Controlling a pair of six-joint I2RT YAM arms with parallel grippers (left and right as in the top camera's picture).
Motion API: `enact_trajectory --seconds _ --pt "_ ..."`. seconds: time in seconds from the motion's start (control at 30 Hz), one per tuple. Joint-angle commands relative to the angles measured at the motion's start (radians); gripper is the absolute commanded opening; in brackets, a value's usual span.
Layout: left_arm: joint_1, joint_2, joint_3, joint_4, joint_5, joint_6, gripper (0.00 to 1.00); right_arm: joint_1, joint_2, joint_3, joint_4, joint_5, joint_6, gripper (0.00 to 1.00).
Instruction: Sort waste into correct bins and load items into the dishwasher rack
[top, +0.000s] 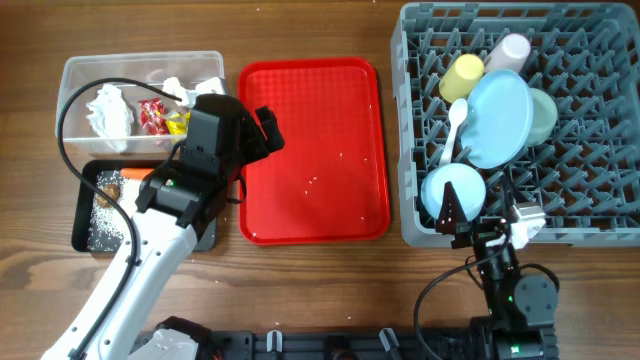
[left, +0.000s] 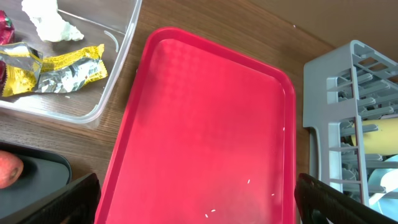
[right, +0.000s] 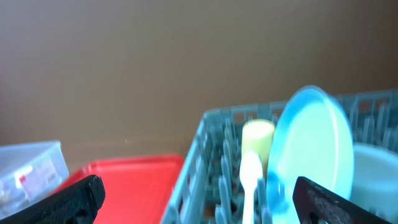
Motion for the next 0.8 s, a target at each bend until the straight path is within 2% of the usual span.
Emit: enact_trajectory --seconds 0.0,0.27,0.43,0.5,0.6,0.77 --pt "0.003 0.004 0.012 0.003 -0.020 0.005 1.00 -0.008 -0.013 -0.001 -0.060 -0.017 0.035 1.00" --pt "0.003 0.004 0.012 0.003 -0.020 0.005 1.00 -0.008 -0.013 -0.001 -0.089 -0.019 0.002 0.99" --pt "0.003 0.004 0.012 0.003 -0.020 0.005 1.00 -0.008 -0.013 -0.001 -0.081 -0.098 -0.221 1.00" --pt "0.003 0.004 0.012 0.003 -0.020 0.005 1.00 -0.008 -0.013 -0.001 -0.083 -0.059 -0.213 1.00" --pt "0.003 0.004 0.012 0.003 -0.020 0.005 0.99 -0.008 -0.013 -0.001 -0.093 0.047 -0.110 1.00" --pt "0.003 0.004 0.012 0.003 -0.020 0.005 1.00 -0.009 -0.013 -0.001 -0.093 0.044 -0.107 1.00"
